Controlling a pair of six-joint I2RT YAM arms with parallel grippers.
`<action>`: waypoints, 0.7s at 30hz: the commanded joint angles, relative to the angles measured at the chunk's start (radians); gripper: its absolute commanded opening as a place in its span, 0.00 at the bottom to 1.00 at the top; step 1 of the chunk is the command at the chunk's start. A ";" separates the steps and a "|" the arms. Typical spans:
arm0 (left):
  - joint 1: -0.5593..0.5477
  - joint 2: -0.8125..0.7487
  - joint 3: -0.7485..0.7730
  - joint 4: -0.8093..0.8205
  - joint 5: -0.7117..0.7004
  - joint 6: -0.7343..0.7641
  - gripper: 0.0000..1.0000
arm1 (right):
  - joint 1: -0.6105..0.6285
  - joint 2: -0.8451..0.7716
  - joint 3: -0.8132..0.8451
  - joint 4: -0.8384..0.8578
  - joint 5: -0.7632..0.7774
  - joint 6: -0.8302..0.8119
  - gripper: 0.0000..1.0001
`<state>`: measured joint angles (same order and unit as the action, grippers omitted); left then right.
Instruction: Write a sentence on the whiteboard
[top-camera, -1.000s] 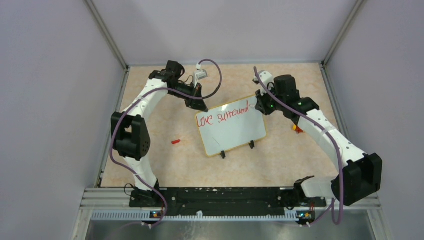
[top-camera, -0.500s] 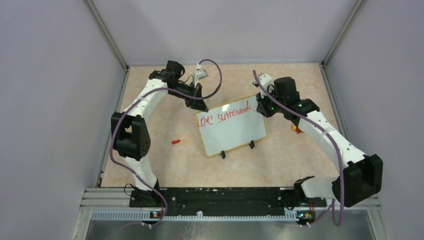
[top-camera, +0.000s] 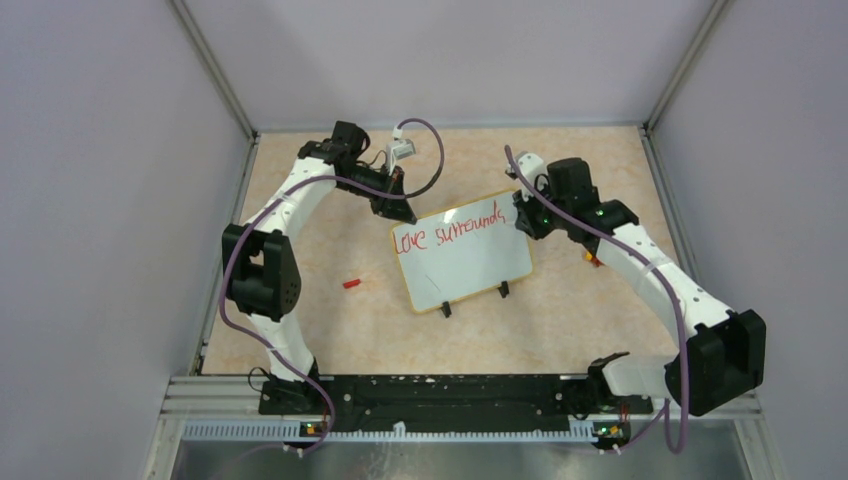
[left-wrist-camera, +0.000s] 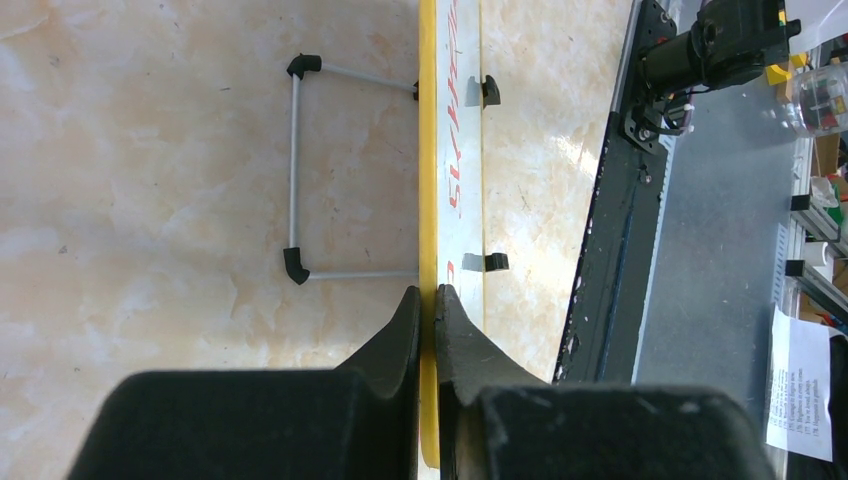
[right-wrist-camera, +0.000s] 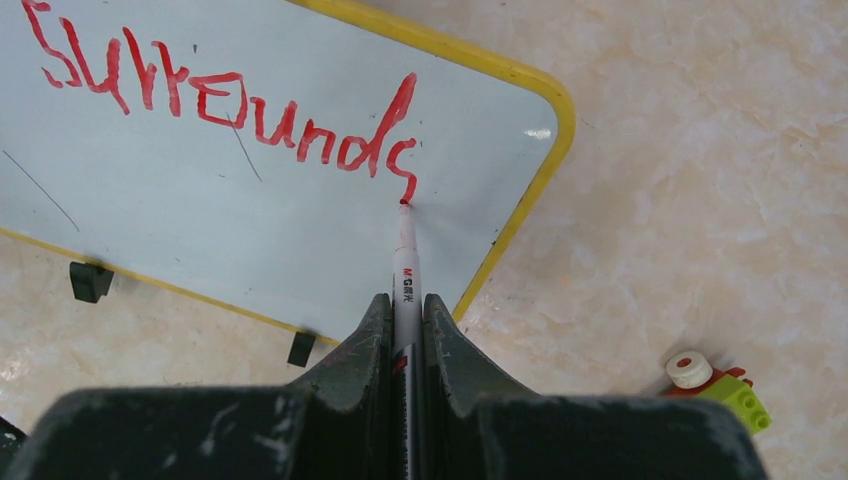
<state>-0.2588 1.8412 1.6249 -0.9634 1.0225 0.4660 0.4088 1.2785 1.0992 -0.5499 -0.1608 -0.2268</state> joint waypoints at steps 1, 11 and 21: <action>-0.031 -0.022 -0.025 -0.003 -0.023 0.013 0.00 | 0.026 -0.011 -0.005 0.007 -0.009 -0.006 0.00; -0.026 -0.046 -0.026 0.009 -0.014 -0.007 0.19 | 0.053 -0.029 0.093 -0.028 -0.143 0.006 0.00; 0.053 -0.114 -0.044 0.002 0.045 -0.004 0.55 | 0.178 -0.080 0.047 -0.055 -0.257 -0.013 0.00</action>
<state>-0.2516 1.8053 1.5879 -0.9634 1.0145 0.4473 0.5419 1.2369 1.1408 -0.6155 -0.3538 -0.2279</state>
